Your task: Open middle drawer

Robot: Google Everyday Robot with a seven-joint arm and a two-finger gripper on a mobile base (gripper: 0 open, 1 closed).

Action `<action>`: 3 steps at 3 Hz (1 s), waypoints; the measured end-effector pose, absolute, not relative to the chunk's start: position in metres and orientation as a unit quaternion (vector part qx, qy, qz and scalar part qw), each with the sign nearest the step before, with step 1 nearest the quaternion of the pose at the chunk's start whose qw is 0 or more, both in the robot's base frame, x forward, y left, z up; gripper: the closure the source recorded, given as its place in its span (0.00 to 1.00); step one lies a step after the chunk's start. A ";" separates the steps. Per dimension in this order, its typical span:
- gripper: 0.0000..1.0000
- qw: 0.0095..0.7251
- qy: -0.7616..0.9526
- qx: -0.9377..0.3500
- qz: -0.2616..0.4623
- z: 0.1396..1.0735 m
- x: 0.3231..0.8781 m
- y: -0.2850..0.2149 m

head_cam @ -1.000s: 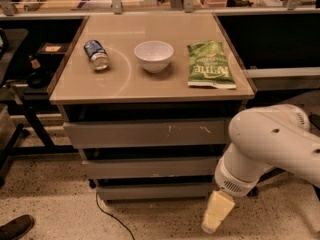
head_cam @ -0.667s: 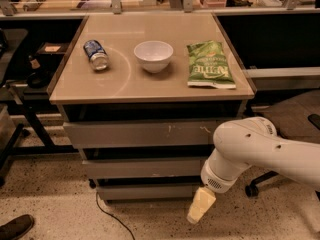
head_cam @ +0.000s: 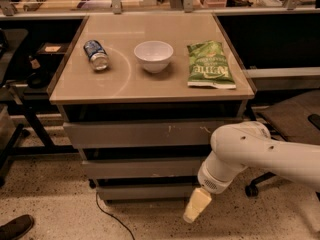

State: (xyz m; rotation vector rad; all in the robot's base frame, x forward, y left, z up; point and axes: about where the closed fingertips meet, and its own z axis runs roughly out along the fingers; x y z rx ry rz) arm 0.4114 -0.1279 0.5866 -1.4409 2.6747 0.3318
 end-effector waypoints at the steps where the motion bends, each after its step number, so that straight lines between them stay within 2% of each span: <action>1: 0.00 0.072 0.880 -0.453 0.123 0.568 0.438 -0.120; 2: 0.00 0.101 0.881 -0.443 0.132 0.557 0.467 -0.115; 3: 0.00 0.103 0.881 -0.442 0.133 0.556 0.469 -0.114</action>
Offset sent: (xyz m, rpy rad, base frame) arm 0.0950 0.0178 -0.0418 0.1527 -0.1286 -0.0972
